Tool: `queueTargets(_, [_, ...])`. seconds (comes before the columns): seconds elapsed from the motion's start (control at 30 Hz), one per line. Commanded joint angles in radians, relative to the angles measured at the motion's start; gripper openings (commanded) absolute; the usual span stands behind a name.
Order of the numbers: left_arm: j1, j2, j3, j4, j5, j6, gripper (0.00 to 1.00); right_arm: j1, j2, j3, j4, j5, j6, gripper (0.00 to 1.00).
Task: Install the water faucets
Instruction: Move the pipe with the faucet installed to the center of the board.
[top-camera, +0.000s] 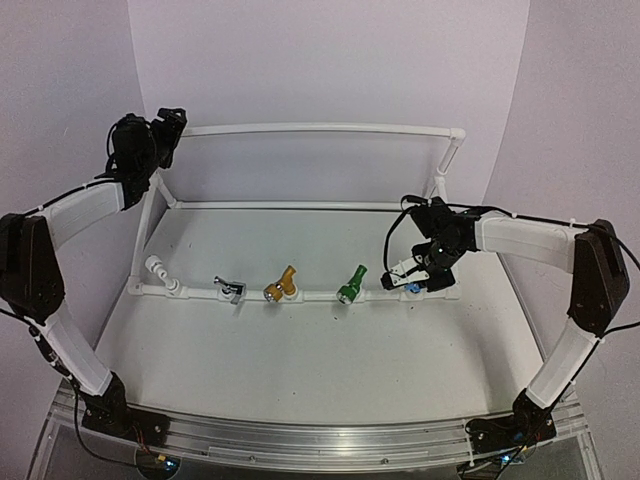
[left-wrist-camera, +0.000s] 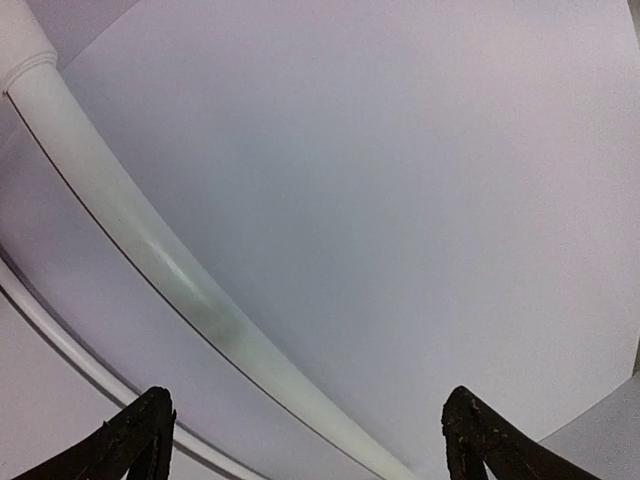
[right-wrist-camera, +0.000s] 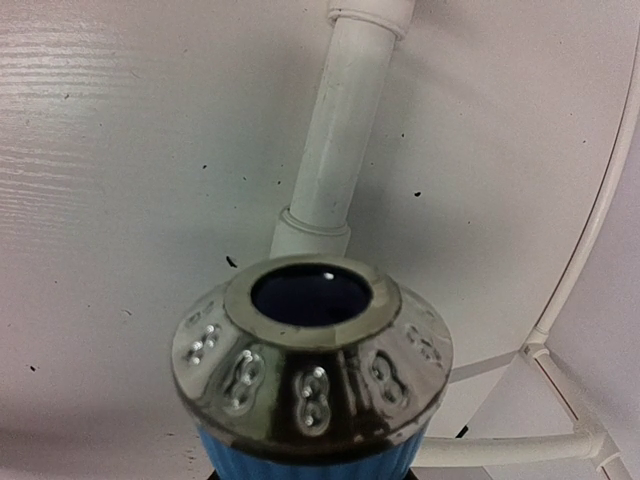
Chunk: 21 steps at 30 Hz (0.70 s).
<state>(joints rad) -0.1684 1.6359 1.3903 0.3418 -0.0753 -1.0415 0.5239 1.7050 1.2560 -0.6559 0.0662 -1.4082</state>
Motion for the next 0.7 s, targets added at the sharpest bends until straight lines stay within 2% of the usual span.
queueTargets(0.0, [0.04, 0.076, 0.018, 0.182, -0.013, -0.209, 0.91, -0.023, 0.01, -0.01, 0.034, 0.045, 0.024, 0.0])
queueTargets(0.13, [0.07, 0.152, 0.043, 0.261, -0.032, -0.289, 0.9, -0.023, 0.005, -0.009, 0.032, 0.045, 0.028, 0.0])
queueTargets(0.3, [0.088, 0.258, 0.153, 0.322, -0.007, -0.291, 0.86, -0.023, 0.0, -0.01, 0.031, 0.052, 0.028, 0.0])
queueTargets(0.57, [0.14, 0.37, 0.225, 0.501, 0.008, -0.288, 0.63, -0.023, 0.004, -0.008, 0.03, 0.05, 0.031, 0.0])
queueTargets(0.67, [0.148, 0.4, 0.285, 0.507, 0.051, -0.236, 0.55, -0.023, 0.006, -0.007, 0.03, 0.049, 0.026, 0.0])
